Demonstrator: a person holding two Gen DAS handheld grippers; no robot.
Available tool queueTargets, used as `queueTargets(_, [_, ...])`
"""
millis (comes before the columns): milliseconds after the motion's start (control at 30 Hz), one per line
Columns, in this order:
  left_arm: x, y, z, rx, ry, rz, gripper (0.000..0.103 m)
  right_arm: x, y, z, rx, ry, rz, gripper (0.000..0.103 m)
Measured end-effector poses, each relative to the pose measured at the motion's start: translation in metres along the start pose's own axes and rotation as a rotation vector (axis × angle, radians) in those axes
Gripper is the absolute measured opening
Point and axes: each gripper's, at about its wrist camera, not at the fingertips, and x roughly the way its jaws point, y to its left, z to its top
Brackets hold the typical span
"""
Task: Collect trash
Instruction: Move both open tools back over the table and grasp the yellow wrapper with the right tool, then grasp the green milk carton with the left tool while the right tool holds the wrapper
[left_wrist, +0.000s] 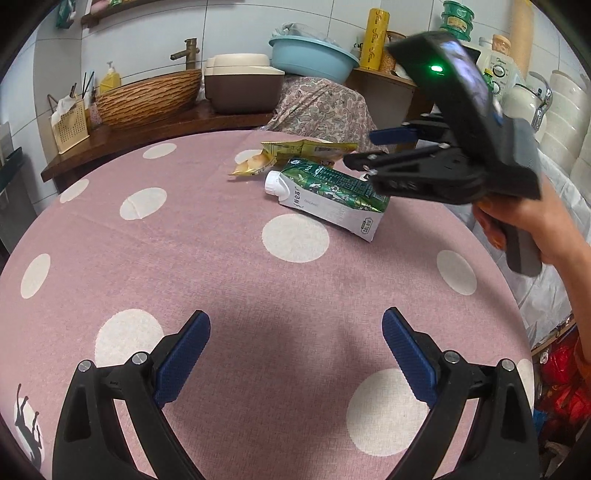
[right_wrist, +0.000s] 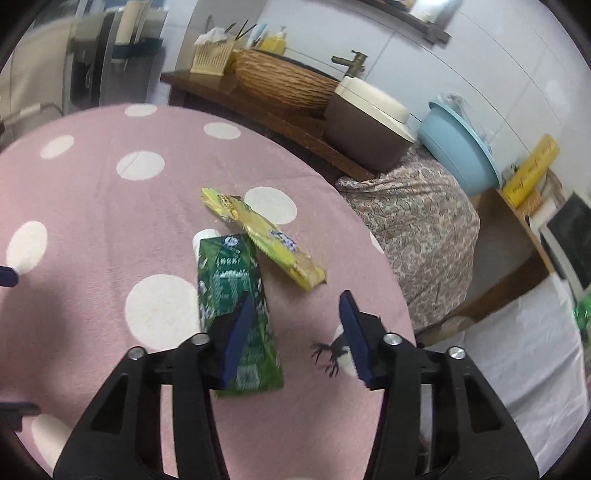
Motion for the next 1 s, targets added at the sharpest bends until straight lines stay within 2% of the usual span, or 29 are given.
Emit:
queueTargets(100, [0.003, 0.002, 0.001, -0.003, 0.006, -0.003, 0.093, 0.014, 0.001, 0.011, -0.038, 0.032, 0.003, 0.035])
queueTargets(200, [0.006, 0.003, 0.003, -0.008, 0.021, -0.013, 0.093, 0.028, 0.004, 0.017, -0.079, 0.066, 0.002, 0.021])
queueTargets(333, [0.01, 0.002, 0.006, -0.003, 0.027, -0.016, 0.093, 0.029, 0.004, 0.018, -0.074, 0.055, 0.022, 0.007])
queueTargets(500, [0.021, 0.007, 0.017, -0.052, 0.047, -0.029, 0.093, 0.009, -0.007, 0.011, -0.002, -0.01, 0.02, 0.002])
queueTargets(767, [0.049, -0.004, 0.07, -0.161, 0.042, -0.053, 0.097, -0.036, -0.047, -0.015, 0.153, -0.065, -0.015, 0.002])
queueTargets(933, [0.083, -0.014, 0.102, -0.237, 0.107, -0.046, 0.097, -0.058, -0.066, -0.041, 0.18, -0.063, -0.057, 0.002])
queueTargets(1000, [0.098, -0.018, 0.112, -0.256, 0.136, -0.021, 0.097, -0.065, -0.07, -0.051, 0.192, -0.06, -0.068, 0.002])
